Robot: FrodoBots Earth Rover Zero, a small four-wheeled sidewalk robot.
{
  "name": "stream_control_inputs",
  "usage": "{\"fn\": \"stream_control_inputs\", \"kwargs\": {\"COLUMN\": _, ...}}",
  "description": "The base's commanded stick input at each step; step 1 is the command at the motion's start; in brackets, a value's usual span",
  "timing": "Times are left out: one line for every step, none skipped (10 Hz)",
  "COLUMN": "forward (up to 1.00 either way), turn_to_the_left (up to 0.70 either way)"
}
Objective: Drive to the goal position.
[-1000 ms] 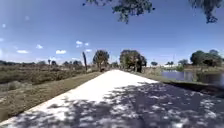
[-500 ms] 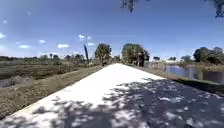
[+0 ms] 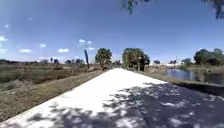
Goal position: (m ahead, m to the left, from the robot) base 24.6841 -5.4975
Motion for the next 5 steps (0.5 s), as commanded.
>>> {"fn": "stream_control_inputs", "kwargs": {"forward": 0.70, "turn_to_the_left": 0.00}}
{"fn": "stream_control_inputs", "kwargs": {"forward": 0.70, "turn_to_the_left": 0.00}}
{"fn": "stream_control_inputs", "kwargs": {"forward": 0.70, "turn_to_the_left": 0.00}}
{"fn": "stream_control_inputs", "kwargs": {"forward": 0.70, "turn_to_the_left": 0.00}}
{"fn": "stream_control_inputs", "kwargs": {"forward": 0.70, "turn_to_the_left": -0.04}}
